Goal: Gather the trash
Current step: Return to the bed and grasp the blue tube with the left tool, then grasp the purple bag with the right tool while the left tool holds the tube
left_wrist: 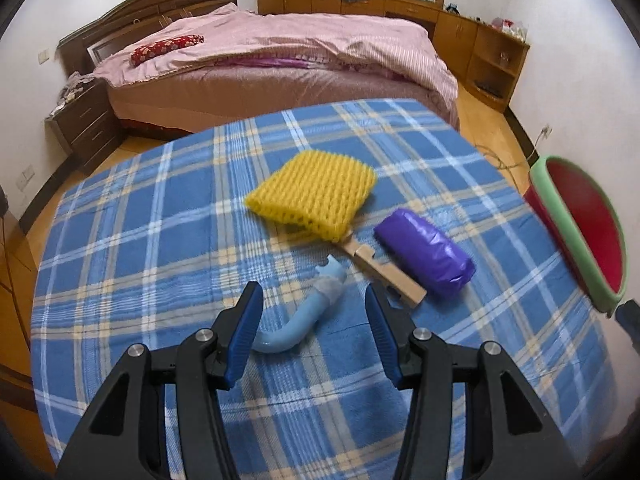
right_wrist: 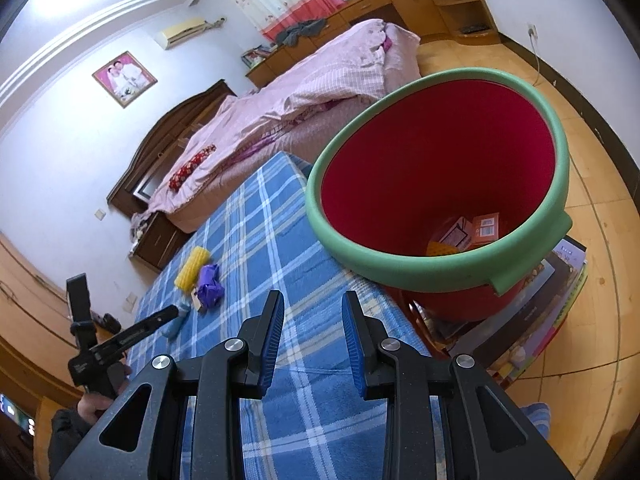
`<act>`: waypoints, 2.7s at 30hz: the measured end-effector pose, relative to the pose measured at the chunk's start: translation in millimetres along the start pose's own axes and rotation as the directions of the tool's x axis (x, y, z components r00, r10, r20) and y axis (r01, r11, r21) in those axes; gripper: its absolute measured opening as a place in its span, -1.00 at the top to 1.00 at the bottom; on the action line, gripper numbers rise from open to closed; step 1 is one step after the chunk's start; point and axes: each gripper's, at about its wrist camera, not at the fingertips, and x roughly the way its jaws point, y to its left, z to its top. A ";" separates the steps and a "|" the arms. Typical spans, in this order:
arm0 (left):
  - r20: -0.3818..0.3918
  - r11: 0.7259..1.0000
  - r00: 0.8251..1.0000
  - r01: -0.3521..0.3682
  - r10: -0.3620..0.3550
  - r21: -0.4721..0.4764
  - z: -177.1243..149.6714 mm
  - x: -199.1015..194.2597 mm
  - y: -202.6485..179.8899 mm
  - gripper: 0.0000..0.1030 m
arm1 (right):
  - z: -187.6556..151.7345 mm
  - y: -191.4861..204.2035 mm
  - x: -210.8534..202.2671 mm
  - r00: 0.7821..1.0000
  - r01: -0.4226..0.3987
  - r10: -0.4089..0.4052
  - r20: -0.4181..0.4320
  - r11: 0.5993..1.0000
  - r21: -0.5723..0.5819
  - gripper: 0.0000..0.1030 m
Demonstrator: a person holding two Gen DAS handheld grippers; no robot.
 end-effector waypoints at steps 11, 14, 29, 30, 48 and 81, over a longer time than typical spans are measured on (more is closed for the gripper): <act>-0.049 0.998 0.998 0.034 -0.037 -0.052 -5.8 9.4 14.0 0.71 | -3.0 12.5 6.5 1.000 0.000 -0.001 -0.025 0.999 -0.032 0.41; -0.055 0.991 0.995 0.075 -0.081 -0.113 -9.7 5.2 24.3 0.75 | -3.1 20.1 9.3 0.999 -0.006 0.005 -0.034 0.999 -0.051 0.41; 0.096 0.962 0.993 0.098 -0.076 -0.256 -19.3 -16.7 63.3 0.76 | -6.0 90.1 68.0 0.990 -0.043 0.013 -0.138 0.976 -0.212 0.41; 0.104 0.959 0.991 0.110 -0.086 -0.261 -20.4 -15.9 65.2 0.76 | -6.8 94.3 73.5 0.989 -0.049 0.017 -0.147 0.975 -0.218 0.41; 0.160 0.946 0.979 0.165 -0.123 -0.279 -31.0 -16.3 74.4 0.76 | -15.1 142.2 171.4 0.975 -0.051 -0.027 -0.221 0.939 -0.341 0.41; 0.189 0.953 0.966 0.217 -0.178 -0.211 -25.0 -68.8 41.1 0.76 | -16.1 147.2 106.2 0.992 -0.064 0.018 -0.123 0.923 -0.378 0.61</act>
